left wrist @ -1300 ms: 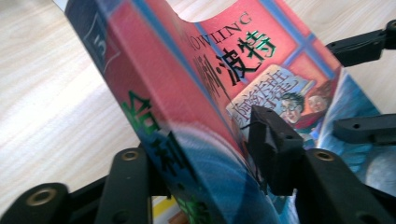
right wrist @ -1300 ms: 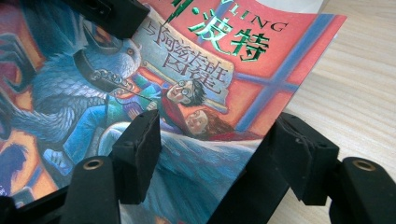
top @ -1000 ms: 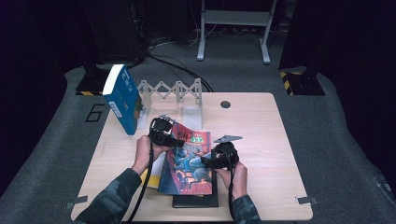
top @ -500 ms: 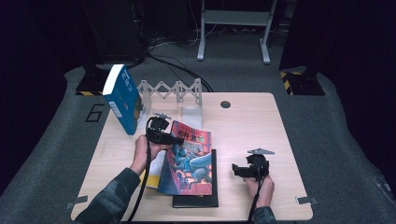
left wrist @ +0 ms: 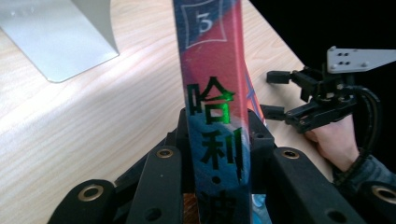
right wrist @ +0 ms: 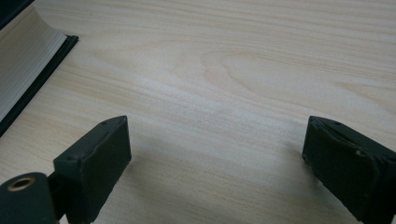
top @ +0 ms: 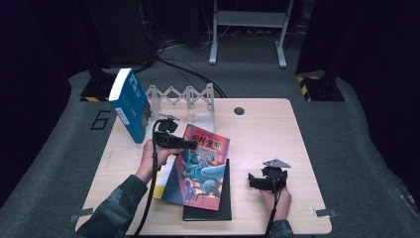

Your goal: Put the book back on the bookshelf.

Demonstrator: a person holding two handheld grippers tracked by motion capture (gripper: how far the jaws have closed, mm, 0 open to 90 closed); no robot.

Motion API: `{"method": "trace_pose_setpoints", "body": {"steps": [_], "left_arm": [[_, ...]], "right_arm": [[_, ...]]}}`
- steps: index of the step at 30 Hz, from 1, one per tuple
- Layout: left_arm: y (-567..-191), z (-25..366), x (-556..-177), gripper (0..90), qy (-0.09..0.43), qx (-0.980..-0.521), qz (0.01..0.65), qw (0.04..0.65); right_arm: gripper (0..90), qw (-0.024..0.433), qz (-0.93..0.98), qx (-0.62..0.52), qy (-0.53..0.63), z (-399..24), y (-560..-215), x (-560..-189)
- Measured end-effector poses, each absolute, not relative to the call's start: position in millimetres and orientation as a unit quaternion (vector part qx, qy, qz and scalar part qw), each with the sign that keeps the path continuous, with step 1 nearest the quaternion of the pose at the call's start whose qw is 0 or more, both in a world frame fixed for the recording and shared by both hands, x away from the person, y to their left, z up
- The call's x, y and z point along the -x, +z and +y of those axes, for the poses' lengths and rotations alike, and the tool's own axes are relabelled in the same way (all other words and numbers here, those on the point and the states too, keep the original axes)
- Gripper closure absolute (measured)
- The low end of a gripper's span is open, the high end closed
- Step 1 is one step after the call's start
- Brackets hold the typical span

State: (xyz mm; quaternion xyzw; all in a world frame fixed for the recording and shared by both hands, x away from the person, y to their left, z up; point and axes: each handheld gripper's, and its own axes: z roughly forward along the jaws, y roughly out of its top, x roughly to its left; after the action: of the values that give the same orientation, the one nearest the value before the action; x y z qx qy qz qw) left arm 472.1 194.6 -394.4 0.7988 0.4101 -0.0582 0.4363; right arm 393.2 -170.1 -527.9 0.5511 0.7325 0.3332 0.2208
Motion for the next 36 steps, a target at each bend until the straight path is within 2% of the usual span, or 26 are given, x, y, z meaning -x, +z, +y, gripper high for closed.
{"method": "trace_pose_setpoints", "body": {"steps": [19, 36], "left_arm": [[-340, 220, -468, 74.3, -0.032, -0.785, 0.394, 0.477], [-302, 248, -472, 74.3, 0.039, -0.774, 0.401, 0.489]], "right_arm": [[7.2, 0.228, 0.735, -0.550, 0.324, -166, -529, -393], [7.3, 0.232, 0.731, -0.554, 0.323, -165, -529, -393]]}}
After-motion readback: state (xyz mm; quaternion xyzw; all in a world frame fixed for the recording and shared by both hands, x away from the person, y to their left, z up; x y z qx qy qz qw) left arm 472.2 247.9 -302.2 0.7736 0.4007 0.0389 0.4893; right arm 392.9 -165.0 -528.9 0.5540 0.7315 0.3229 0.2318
